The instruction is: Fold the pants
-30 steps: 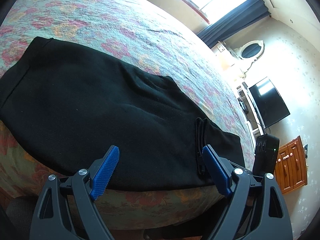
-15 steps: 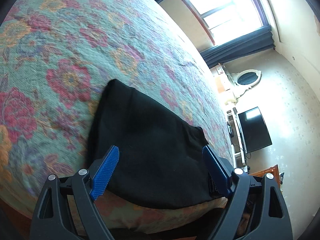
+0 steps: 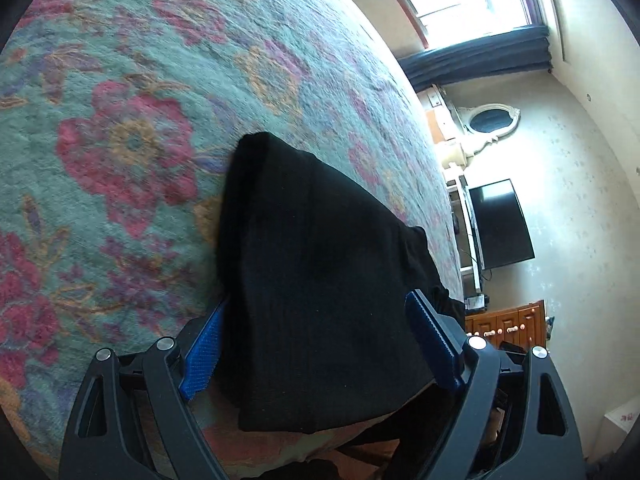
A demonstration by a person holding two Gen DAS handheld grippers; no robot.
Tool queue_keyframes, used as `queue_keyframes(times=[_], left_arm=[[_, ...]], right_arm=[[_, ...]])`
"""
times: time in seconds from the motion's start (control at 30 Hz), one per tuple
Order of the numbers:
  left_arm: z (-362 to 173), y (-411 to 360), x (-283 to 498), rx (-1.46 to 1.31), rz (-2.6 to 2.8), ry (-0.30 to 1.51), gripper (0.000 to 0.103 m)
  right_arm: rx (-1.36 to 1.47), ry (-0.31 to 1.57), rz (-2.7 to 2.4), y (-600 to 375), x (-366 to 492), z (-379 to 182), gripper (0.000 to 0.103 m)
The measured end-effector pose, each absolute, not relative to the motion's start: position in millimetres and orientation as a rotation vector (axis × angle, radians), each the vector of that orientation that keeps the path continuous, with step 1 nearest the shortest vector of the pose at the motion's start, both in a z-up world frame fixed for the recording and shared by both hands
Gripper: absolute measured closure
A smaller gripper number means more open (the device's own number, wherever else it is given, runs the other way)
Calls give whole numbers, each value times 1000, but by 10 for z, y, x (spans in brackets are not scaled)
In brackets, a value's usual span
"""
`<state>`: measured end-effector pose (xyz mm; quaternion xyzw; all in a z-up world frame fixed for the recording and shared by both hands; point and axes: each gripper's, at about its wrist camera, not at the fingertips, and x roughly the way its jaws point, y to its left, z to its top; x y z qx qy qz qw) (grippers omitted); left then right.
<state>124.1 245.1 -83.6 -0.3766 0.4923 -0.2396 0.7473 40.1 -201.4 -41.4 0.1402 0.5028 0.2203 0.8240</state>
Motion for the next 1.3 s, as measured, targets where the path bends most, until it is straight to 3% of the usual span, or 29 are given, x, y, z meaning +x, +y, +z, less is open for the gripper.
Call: queue_keyframes(times=[0.23,0.3,0.4,0.47,0.53,0.77,1.3], left_arm=[[-933,2440,1301,-913,-579,1059,19],[-930,2427,1337,-884,-574,1072,24],[-940,2384,1369,-802,-533,1114,52],[-1044,2477,1367,-839,-490,1144,82],[-1144,2566,1349,-938,-497,1137,85],[-898,2425,1330,-858,-477,1084,89],[271,1643,1363,-811,-612,919,89]], right_arm=[[304,1067,475,-2013,393,-421,32],[308,1069,476,-2015,398,-426,32],[308,1069,475,-2006,392,-432,32],[306,1068,475,-1996,384,-433,32],[309,1068,476,-1995,386,-436,32],[323,1061,472,-2060,385,-409,32],[381,1008,423,-2493,174,-250,32]])
